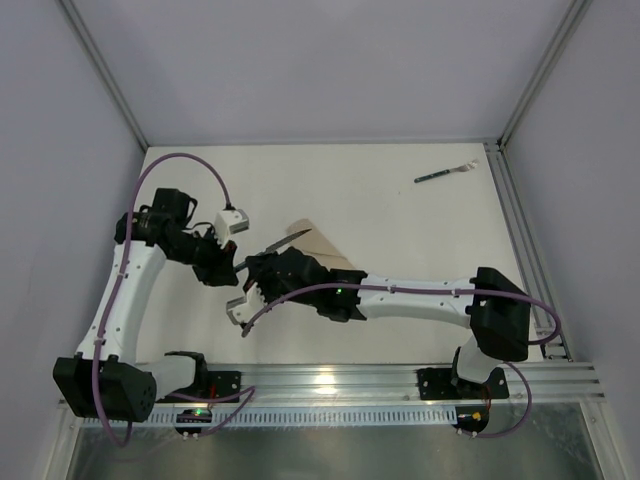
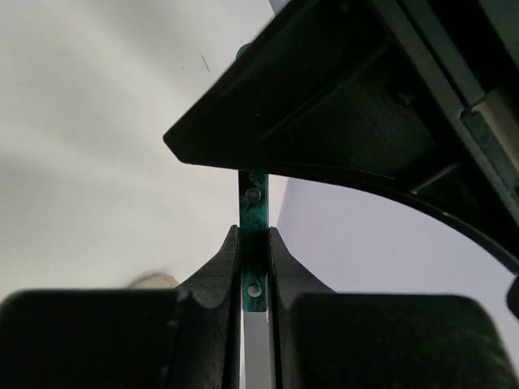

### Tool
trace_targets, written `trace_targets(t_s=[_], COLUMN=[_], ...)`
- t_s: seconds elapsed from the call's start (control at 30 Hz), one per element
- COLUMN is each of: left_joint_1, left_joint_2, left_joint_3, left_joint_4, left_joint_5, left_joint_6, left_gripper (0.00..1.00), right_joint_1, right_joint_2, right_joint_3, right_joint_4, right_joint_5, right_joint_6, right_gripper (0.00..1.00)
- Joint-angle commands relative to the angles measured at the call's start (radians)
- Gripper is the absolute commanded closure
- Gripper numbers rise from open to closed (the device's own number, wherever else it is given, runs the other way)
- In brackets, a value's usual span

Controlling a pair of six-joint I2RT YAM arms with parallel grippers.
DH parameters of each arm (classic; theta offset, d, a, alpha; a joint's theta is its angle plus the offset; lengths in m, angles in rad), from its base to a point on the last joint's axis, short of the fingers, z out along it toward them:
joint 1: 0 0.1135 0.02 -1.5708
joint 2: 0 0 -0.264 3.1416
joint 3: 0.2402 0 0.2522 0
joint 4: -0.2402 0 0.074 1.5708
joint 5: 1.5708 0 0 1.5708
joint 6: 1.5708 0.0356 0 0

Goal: Fold the napkin into a case and place the utensils inside
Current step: Pass from the left arm to the right, then insert the knife into the folded napkin.

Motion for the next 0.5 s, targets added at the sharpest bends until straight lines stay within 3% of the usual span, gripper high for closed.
trace_targets(t_s=[0.0,0.1,0.33,0.47], left_joint_1=[-0.005,-0.005,-0.005,-0.007], left_joint_2=[-0.022,-0.034,-0.065,-0.039], left_joint_3=[0.039,0.053,0.099,0.093], left_joint_4=[-0.099,0.008,0.317,0.442], left_joint_5=[0.073,0.073,0.025,-0.082], left_joint_6=[-0.014,-0.113,-0.388,-0.496], left_gripper=[0.67,0.41,0.28,0.25], right_joint_1=[-0.007,-0.009,-0.080,-0.148], right_joint_2=[-0.031,-0.048,-0.097,-0.132], right_joint_3=[0.074,0.071,-0.078,-0.139], right_joint_4=[-0.061,-0.177,-0.373,-0.443], right_joint_5=[0.065,0.089,0.095,0.085], right_joint_6=[0.223,0.400,0.751,0.941], right_gripper=[0.96,0.96,0.96,0.96])
